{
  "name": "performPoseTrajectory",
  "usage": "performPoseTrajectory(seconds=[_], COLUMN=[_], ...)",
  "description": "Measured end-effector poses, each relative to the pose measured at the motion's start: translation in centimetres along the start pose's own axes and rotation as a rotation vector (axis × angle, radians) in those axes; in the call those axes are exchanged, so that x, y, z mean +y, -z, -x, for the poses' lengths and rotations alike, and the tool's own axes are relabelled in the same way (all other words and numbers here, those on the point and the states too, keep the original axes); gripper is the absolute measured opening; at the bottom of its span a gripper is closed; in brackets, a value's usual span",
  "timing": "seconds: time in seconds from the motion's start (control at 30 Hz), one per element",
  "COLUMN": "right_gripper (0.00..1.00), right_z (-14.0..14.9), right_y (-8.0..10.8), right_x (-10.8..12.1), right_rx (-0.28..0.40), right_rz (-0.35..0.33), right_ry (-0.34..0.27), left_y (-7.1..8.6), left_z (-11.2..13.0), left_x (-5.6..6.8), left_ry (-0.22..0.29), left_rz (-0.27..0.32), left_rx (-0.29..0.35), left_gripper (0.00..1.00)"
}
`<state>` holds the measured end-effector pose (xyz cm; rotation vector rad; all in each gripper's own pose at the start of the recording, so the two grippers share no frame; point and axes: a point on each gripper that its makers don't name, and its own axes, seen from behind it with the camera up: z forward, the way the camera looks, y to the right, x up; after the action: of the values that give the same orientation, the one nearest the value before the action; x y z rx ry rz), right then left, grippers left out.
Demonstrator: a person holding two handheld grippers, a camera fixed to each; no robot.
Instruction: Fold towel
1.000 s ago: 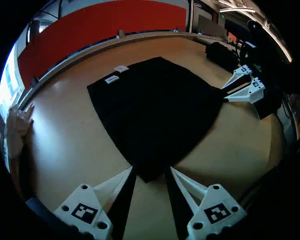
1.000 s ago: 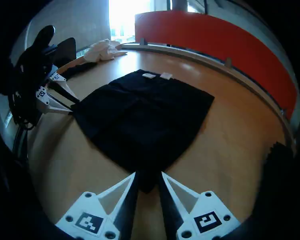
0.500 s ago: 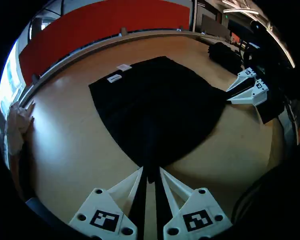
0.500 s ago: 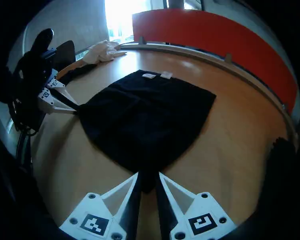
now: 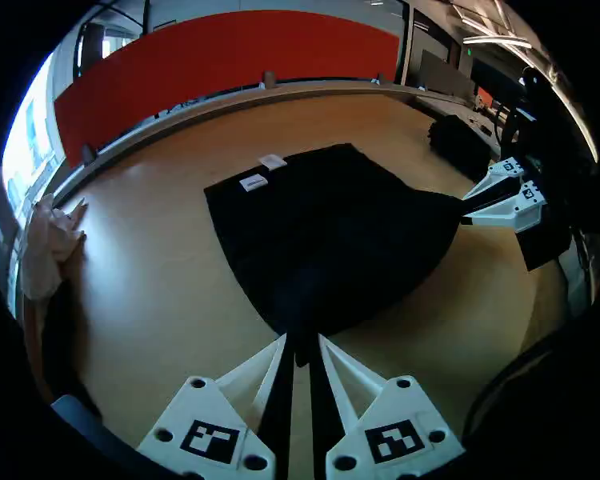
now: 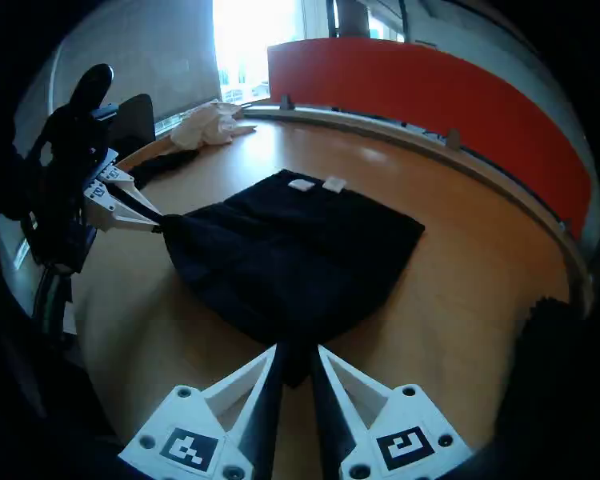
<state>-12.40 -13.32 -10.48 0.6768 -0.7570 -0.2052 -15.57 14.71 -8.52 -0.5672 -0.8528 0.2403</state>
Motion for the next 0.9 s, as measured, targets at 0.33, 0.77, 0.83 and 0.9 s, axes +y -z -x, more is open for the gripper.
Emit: performPoseTrajectory(seconds=[0.33, 0.77, 0.83, 0.9], right_gripper=[0.22, 0.22, 0.22, 0.22], right_z=[-3.3, -5.0, -5.1, -5.1], right_y=[3.2, 7.1, 7.6, 8.0], right_x=[-0.8, -2.1, -2.2, -2.3], right_rx=[0.05, 0.063, 0.062, 0.06], right_rz=[-0.004, -0.015, -0.019, -0.024], right_ry=[-0.003, -0.032, -0.036, -0.039], left_y=[3.5, 7.5, 7.8, 8.2], left_z=[-2.0, -3.6, -3.7, -3.9], left_x=[0.0, 1.3, 1.4, 1.6], left_ry=[0.034, 0.093, 0.096, 0.098], left_rz=[-0.017, 0.001, 0.005, 0.008], left_rx=[0.028, 0.042, 0.042, 0.043], left_gripper=[0.12, 0.12, 0.12, 0.12])
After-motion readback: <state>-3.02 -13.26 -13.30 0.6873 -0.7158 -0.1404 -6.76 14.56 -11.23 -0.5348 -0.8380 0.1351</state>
